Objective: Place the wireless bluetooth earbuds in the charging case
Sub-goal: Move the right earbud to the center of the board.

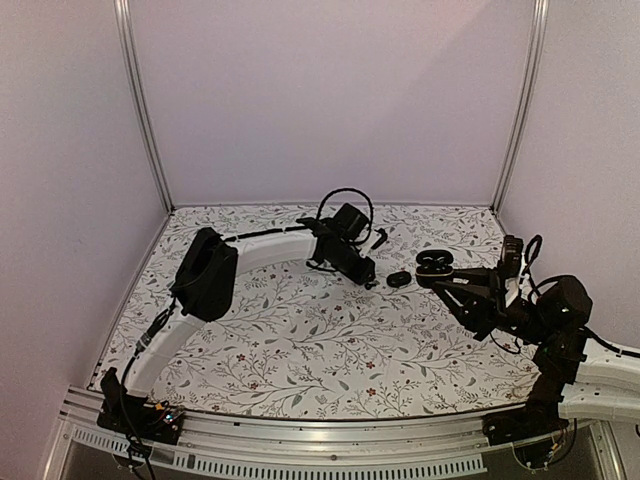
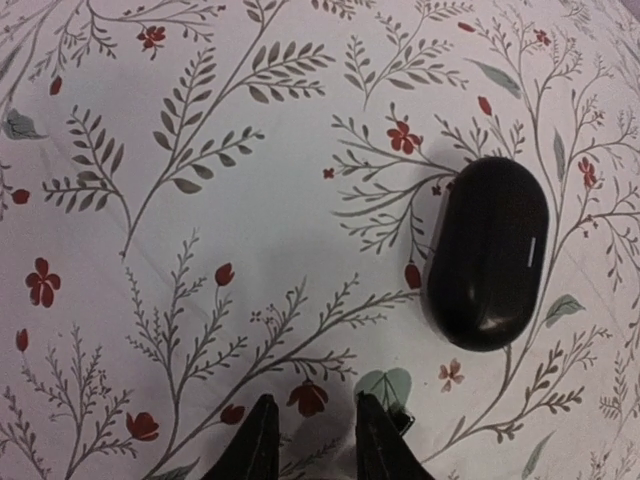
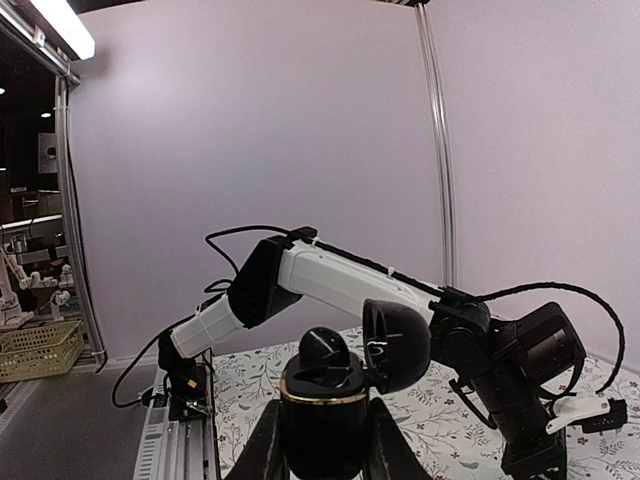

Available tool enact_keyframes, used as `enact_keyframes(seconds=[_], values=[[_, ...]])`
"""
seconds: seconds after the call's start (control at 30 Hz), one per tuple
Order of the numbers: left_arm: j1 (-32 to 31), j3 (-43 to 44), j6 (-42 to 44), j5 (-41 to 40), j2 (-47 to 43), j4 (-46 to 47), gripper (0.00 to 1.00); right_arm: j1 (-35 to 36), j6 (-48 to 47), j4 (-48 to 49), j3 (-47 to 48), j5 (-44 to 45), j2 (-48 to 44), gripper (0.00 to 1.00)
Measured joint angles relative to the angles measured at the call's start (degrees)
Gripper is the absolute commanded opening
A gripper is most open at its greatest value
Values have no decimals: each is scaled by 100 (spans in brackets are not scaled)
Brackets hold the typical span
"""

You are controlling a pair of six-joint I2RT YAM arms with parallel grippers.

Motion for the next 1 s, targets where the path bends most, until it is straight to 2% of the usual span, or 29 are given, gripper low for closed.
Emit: enact_keyframes(seconds=[0.27,0.6,1.0], values=[[-168,0,378,-118,-22,-170,22,0,-2,-11,2,-4,76,0],[-398,-1956,734,90,-1217,76,20,0,0,-28,2,-9,101,0],[-715,-4015,1659,260,-2570,20,20,-2,-2,-57,2,-9,87,0]])
